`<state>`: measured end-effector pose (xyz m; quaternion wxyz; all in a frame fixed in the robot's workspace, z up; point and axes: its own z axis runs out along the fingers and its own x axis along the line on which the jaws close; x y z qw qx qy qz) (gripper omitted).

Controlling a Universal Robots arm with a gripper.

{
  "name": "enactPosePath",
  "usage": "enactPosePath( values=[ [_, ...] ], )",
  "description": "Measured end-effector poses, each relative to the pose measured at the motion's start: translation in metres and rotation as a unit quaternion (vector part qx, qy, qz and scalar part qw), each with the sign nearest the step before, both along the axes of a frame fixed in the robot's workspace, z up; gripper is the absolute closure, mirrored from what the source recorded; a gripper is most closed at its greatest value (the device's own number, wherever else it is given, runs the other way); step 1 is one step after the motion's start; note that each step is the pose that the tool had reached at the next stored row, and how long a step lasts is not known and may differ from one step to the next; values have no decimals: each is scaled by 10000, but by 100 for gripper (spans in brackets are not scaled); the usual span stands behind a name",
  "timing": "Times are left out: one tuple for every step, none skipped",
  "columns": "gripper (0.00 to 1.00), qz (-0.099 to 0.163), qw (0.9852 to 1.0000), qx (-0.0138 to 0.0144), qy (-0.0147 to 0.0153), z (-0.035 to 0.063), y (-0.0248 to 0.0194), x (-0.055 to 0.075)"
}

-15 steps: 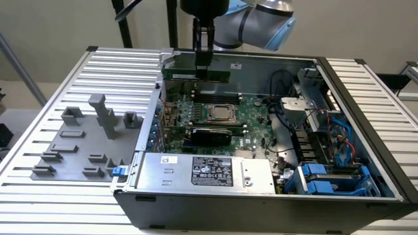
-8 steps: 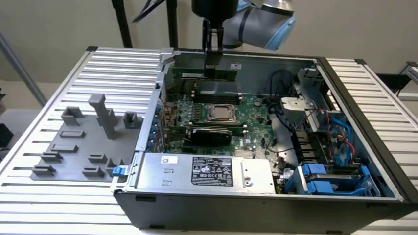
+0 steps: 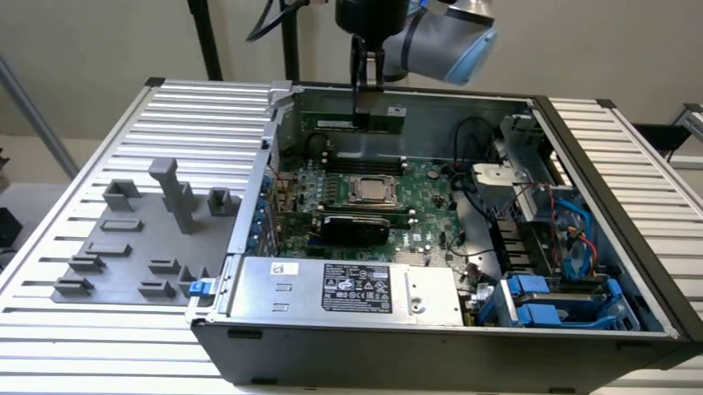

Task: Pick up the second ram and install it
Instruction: 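Pick up the second ram and move it above second insertion slot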

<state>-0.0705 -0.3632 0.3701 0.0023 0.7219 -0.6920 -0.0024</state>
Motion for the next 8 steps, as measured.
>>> enactPosePath(
  values=[
    [86, 1, 10000, 0, 0, -19, 27, 21],
    [86, 1, 10000, -1, 0, -36, 46, 43],
    [86, 0, 10000, 0, 0, -54, 61, 69],
    [86, -1, 10000, -1, 0, -72, 71, 98],
    [86, -1, 10000, 0, 0, -92, 75, 133],
    [86, -2, 10000, 0, -1, -110, 76, 167],
    [86, -2, 10000, 1, -1, -129, 76, 201],
    [86, -4, 10000, 0, 0, -146, 76, 229]
  ],
)
